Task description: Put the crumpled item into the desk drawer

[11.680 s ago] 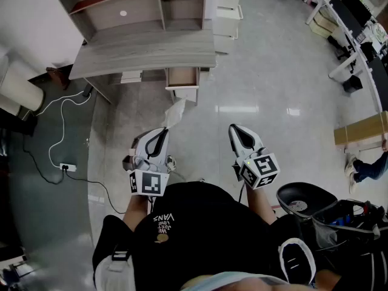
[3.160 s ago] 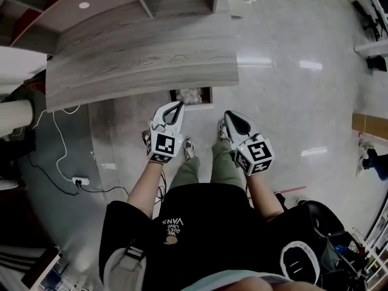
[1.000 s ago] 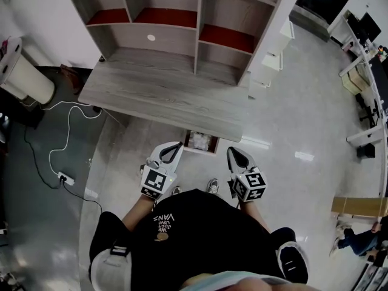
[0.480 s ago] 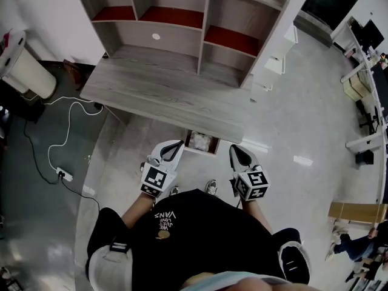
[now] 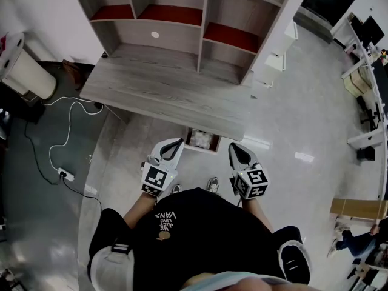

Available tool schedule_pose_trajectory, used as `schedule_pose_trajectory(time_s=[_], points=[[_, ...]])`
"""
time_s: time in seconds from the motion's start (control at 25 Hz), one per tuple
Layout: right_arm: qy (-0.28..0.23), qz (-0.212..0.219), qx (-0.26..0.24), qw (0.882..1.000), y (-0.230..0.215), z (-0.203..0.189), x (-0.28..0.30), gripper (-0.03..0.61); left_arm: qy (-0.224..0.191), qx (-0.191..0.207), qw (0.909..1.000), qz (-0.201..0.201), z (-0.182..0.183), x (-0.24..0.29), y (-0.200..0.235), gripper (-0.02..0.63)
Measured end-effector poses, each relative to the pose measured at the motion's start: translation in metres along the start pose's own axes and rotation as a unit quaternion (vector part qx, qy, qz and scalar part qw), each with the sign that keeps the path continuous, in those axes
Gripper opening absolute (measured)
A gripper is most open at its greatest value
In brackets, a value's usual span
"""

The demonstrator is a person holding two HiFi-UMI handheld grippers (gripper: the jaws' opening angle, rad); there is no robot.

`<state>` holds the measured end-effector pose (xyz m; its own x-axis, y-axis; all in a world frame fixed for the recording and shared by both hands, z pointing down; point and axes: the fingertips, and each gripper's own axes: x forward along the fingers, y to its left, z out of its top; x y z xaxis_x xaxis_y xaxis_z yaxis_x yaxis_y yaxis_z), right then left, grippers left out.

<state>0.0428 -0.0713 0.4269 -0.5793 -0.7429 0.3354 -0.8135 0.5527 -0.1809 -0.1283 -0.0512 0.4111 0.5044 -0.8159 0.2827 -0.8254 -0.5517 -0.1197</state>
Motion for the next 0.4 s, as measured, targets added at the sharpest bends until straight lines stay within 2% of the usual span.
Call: schedule_pose_trajectory(time_s=[0.16, 0.4], points=[[-0.001, -0.006, 0.004, 1.0, 0.003, 0.006, -0.002, 0.002, -0.001, 0.005, 1.0, 0.0, 0.001, 0.0, -0.001, 0.054], [-0.001, -0.001, -0.002, 1.0, -0.002, -0.007, 0.002, 0.002, -0.011, -0.017, 0.9996, -0.017, -0.004, 0.001, -0.008, 0.054]])
